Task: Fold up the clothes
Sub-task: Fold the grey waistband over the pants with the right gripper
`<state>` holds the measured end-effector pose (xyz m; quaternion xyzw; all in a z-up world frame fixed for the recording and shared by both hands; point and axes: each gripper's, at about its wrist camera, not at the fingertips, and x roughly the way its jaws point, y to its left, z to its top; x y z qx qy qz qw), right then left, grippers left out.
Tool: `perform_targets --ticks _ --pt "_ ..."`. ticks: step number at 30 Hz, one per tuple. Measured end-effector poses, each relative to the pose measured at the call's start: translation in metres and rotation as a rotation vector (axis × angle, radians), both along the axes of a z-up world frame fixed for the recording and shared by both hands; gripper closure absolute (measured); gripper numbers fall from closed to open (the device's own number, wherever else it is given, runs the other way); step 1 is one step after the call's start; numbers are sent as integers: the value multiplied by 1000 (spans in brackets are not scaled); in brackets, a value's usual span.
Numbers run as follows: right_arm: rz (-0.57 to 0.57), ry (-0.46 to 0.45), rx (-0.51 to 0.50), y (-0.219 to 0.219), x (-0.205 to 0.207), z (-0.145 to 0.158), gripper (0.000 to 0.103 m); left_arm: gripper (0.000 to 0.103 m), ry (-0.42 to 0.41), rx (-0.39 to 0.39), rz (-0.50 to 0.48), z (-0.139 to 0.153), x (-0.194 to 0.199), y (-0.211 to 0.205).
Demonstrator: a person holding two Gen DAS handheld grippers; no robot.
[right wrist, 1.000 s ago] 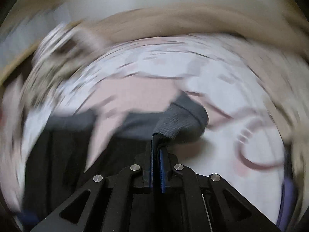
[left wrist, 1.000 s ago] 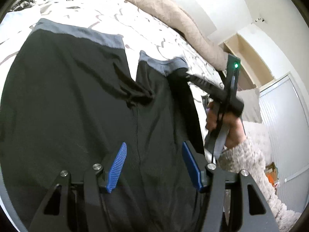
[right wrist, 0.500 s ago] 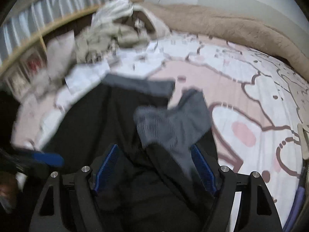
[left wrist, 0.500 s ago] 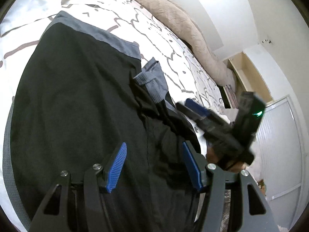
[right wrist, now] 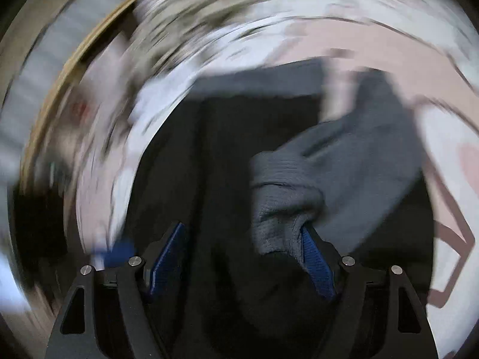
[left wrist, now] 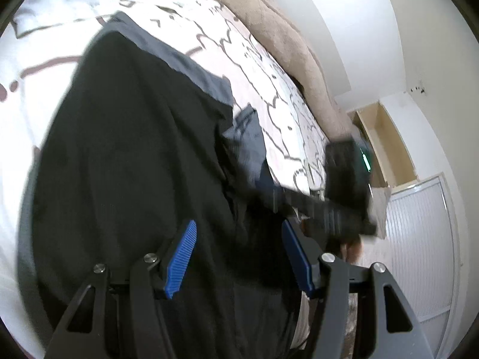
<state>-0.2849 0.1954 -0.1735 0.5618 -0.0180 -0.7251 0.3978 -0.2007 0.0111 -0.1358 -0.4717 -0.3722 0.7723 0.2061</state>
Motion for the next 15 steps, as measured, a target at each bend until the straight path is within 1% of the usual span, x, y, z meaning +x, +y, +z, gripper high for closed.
perform_targets --ticks 1,3,4,7,11,12,14,15 --pt "81 16 17 -11 14 4 26 44 0 -7 14 1 0 -4" --pt "203 -2 20 -23 39 8 26 44 -5 -15 39 1 0 -11" --pt "235 14 23 -25 48 13 26 44 -10 -14 51 1 0 -14" --pt "189 99 30 -22 52 28 26 44 -28 -7 77 -2 0 -22" --pt "-66 195 57 -5 28 36 26 44 -48 1 74 -7 0 -23" --pt "-116 223 66 -2 24 38 26 44 -51 2 72 -8 0 -23" --pt "-134 300 94 -6 30 41 26 44 -51 8 66 -8 0 -22" --pt "-115 353 113 -10 39 44 26 44 -50 12 64 -8 1 -22"
